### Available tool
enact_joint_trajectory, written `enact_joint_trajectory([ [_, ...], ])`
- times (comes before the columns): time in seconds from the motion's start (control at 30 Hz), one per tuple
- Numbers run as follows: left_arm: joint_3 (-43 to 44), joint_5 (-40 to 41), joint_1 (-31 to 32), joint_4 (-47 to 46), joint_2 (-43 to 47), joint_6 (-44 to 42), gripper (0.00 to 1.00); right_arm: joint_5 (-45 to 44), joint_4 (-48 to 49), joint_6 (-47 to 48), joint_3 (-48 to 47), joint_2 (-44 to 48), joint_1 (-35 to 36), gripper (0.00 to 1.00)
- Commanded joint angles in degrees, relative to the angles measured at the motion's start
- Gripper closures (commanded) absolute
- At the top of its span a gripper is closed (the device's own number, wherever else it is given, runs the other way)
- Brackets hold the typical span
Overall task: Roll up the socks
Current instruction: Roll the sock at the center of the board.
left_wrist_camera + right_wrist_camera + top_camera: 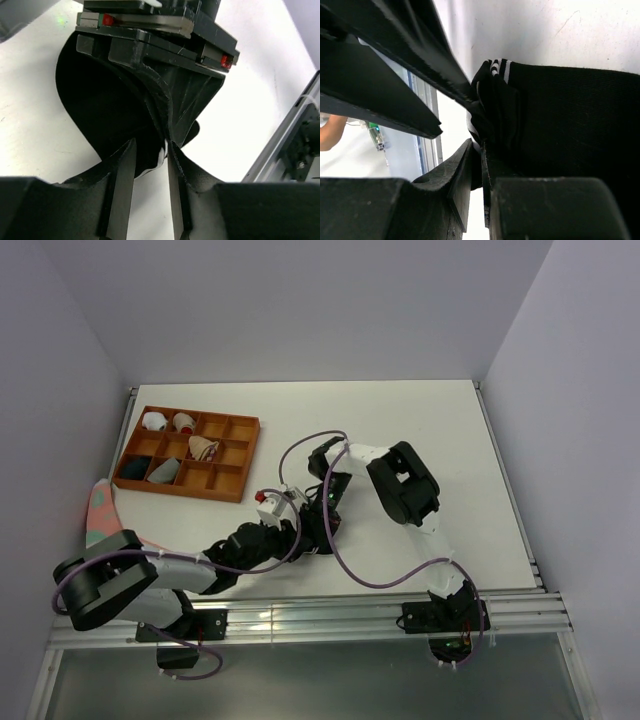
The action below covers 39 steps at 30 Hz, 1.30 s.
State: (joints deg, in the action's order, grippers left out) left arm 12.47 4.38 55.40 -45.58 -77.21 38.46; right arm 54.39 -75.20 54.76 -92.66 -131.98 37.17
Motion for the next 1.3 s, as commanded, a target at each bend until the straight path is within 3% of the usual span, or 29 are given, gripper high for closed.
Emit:
enact_joint_trajectory([
  [0.0,2.11,-0.69,0.33,-3.55,-1.45,-4.61,0.63,1.16,-7.33,0.87,-0.41,1.20,-0.43,0.82],
  [0.5,4.23,-6.40,0.59,-5.57,-9.10,-6.56,0.60,1.33,-7.24,1.14,-0.59,0.94,-1.22,0.83],
  [1.27,5.19,-2.73,1.64,-2.76,-13.58,-6.02,0.62,1.16,-7.33,2.10,0.11,1.38,-2.01,0.84],
])
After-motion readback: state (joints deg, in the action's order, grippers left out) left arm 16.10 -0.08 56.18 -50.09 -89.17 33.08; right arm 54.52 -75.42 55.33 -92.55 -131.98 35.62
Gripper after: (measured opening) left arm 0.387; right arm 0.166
